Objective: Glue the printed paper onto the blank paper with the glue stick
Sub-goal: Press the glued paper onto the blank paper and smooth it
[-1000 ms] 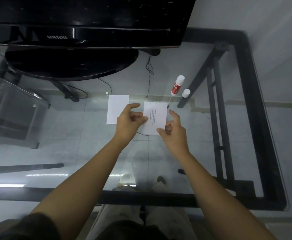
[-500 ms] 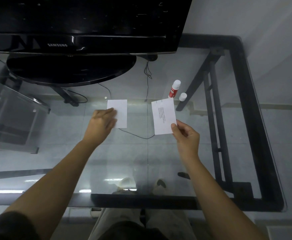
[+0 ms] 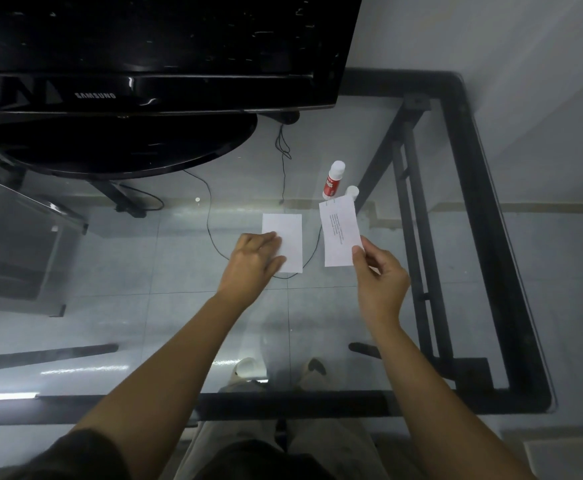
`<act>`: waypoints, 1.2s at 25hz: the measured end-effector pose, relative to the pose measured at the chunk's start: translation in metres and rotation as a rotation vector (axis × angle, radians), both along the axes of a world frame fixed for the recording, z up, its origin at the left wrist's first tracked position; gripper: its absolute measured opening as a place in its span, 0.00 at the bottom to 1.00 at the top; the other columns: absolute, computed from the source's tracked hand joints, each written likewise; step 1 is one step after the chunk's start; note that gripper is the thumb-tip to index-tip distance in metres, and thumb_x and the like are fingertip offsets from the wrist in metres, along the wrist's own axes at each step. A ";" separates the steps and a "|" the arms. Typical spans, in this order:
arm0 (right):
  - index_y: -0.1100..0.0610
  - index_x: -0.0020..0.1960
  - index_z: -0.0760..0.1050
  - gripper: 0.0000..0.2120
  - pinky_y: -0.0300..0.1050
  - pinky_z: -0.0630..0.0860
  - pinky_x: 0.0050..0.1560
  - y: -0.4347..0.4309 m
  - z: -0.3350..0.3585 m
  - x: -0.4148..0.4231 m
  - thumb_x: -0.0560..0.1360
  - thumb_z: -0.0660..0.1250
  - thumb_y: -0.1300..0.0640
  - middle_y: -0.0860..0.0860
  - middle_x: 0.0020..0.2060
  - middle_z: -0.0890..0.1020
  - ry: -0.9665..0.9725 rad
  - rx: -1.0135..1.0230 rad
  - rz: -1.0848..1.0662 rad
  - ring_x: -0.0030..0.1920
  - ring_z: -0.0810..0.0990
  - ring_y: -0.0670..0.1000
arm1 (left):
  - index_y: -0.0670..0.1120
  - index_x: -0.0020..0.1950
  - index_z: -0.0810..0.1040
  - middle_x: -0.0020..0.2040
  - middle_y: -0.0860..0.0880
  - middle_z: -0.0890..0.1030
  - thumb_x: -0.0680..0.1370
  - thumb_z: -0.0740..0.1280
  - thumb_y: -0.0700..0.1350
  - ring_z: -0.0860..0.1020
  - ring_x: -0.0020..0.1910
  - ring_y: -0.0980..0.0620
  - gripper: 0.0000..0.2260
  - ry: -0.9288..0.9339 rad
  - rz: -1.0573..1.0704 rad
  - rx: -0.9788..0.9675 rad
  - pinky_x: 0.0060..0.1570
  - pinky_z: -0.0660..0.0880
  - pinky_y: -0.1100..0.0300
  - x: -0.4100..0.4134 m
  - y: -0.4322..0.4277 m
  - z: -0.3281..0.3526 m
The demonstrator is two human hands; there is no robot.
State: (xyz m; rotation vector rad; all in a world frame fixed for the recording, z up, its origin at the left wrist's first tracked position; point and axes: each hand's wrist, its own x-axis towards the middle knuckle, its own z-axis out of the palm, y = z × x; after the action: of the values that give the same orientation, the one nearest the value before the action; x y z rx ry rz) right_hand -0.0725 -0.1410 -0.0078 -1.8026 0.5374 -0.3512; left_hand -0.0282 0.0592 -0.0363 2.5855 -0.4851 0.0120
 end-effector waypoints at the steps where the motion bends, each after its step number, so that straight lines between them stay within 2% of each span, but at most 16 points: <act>1: 0.57 0.57 0.78 0.13 0.29 0.77 0.40 0.000 0.000 -0.002 0.73 0.69 0.60 0.46 0.50 0.80 -0.041 -0.048 0.003 0.48 0.80 0.44 | 0.35 0.59 0.77 0.59 0.37 0.79 0.74 0.69 0.42 0.74 0.54 0.35 0.16 0.000 0.008 -0.003 0.56 0.72 0.47 -0.001 -0.001 0.001; 4: 0.62 0.54 0.79 0.12 0.31 0.78 0.40 0.003 -0.001 -0.005 0.72 0.70 0.61 0.54 0.46 0.82 -0.164 -0.229 0.053 0.47 0.81 0.49 | 0.37 0.64 0.73 0.63 0.39 0.76 0.77 0.66 0.43 0.72 0.59 0.39 0.18 0.047 0.071 -0.066 0.60 0.70 0.49 -0.003 -0.003 0.008; 6: 0.63 0.53 0.80 0.11 0.33 0.79 0.41 0.005 -0.002 -0.005 0.71 0.70 0.62 0.57 0.42 0.83 -0.255 -0.373 0.146 0.44 0.81 0.49 | 0.40 0.64 0.74 0.62 0.41 0.77 0.79 0.62 0.46 0.73 0.60 0.43 0.16 0.097 0.232 -0.241 0.60 0.71 0.53 0.000 -0.002 0.018; 8: 0.64 0.52 0.80 0.11 0.36 0.79 0.41 0.010 -0.003 -0.004 0.70 0.71 0.65 0.57 0.38 0.82 -0.315 -0.529 0.247 0.39 0.80 0.49 | 0.43 0.56 0.79 0.53 0.44 0.83 0.79 0.60 0.50 0.80 0.52 0.49 0.14 0.296 0.397 -0.544 0.52 0.76 0.60 0.006 0.000 0.034; 10: 0.64 0.52 0.80 0.11 0.37 0.77 0.41 0.016 -0.005 -0.002 0.70 0.71 0.64 0.57 0.36 0.82 -0.343 -0.654 0.307 0.36 0.80 0.51 | 0.44 0.48 0.82 0.44 0.46 0.84 0.78 0.62 0.53 0.82 0.43 0.51 0.15 0.515 0.414 -0.815 0.43 0.79 0.63 0.010 0.001 0.049; 13: 0.64 0.52 0.80 0.11 0.39 0.79 0.38 0.028 -0.006 0.002 0.70 0.72 0.63 0.57 0.36 0.82 -0.360 -0.752 0.370 0.36 0.80 0.53 | 0.45 0.43 0.81 0.40 0.45 0.84 0.73 0.69 0.54 0.82 0.41 0.51 0.12 0.581 0.368 -0.846 0.40 0.78 0.64 0.010 -0.004 0.060; 16: 0.63 0.51 0.81 0.12 0.41 0.80 0.37 0.041 -0.007 0.003 0.68 0.74 0.64 0.56 0.36 0.82 -0.391 -0.832 0.417 0.35 0.80 0.53 | 0.41 0.44 0.81 0.38 0.44 0.83 0.73 0.71 0.48 0.82 0.38 0.52 0.09 0.553 0.443 -0.866 0.41 0.78 0.64 0.015 -0.005 0.058; 18: 0.64 0.51 0.81 0.13 0.42 0.80 0.40 0.046 -0.004 0.001 0.69 0.74 0.58 0.56 0.39 0.83 -0.412 -0.803 0.483 0.39 0.81 0.53 | 0.38 0.45 0.81 0.39 0.42 0.83 0.74 0.70 0.43 0.81 0.38 0.51 0.08 0.563 0.482 -0.870 0.43 0.79 0.61 0.022 -0.002 0.056; 20: 0.64 0.52 0.80 0.18 0.40 0.79 0.44 0.049 0.002 0.001 0.70 0.71 0.50 0.57 0.42 0.83 -0.394 -0.643 0.512 0.43 0.81 0.52 | 0.38 0.45 0.81 0.39 0.42 0.82 0.74 0.70 0.42 0.80 0.38 0.51 0.07 0.595 0.472 -0.857 0.44 0.79 0.61 0.030 0.004 0.055; 21: 0.63 0.53 0.80 0.19 0.37 0.78 0.45 0.050 0.006 0.004 0.71 0.69 0.49 0.56 0.43 0.83 -0.349 -0.529 0.455 0.43 0.80 0.50 | 0.39 0.44 0.81 0.38 0.44 0.82 0.73 0.70 0.42 0.80 0.37 0.53 0.06 0.615 0.458 -0.854 0.43 0.79 0.62 0.034 0.007 0.055; 24: 0.57 0.60 0.76 0.17 0.25 0.72 0.43 0.046 0.017 0.030 0.75 0.66 0.49 0.50 0.48 0.80 -0.017 -0.212 0.172 0.44 0.76 0.42 | 0.44 0.42 0.81 0.34 0.51 0.81 0.73 0.71 0.41 0.80 0.34 0.59 0.01 0.677 0.401 -0.822 0.40 0.78 0.67 0.043 0.017 0.056; 26: 0.55 0.60 0.76 0.17 0.22 0.70 0.40 0.043 0.015 0.048 0.75 0.66 0.50 0.46 0.47 0.79 0.209 -0.100 0.188 0.41 0.76 0.39 | 0.45 0.41 0.81 0.33 0.52 0.81 0.73 0.71 0.41 0.80 0.33 0.59 0.01 0.713 0.396 -0.811 0.39 0.77 0.68 0.046 0.021 0.054; 28: 0.57 0.57 0.78 0.14 0.21 0.69 0.39 0.043 0.010 0.058 0.74 0.68 0.53 0.47 0.44 0.80 0.270 -0.088 0.255 0.39 0.76 0.37 | 0.46 0.41 0.82 0.32 0.54 0.82 0.73 0.71 0.42 0.80 0.33 0.59 0.01 0.726 0.416 -0.807 0.38 0.77 0.68 0.047 0.021 0.049; 30: 0.58 0.54 0.79 0.11 0.23 0.71 0.39 0.046 0.006 0.062 0.73 0.69 0.55 0.47 0.42 0.81 0.298 -0.079 0.267 0.39 0.77 0.40 | 0.44 0.42 0.82 0.33 0.53 0.81 0.73 0.71 0.42 0.79 0.33 0.58 0.02 0.719 0.467 -0.792 0.38 0.76 0.66 0.045 0.018 0.043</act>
State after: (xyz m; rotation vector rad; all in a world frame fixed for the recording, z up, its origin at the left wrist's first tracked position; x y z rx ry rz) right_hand -0.0104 -0.0949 -0.0020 -1.9879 0.4847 0.0831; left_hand 0.0168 0.0771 0.0064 1.6975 0.3403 -0.4514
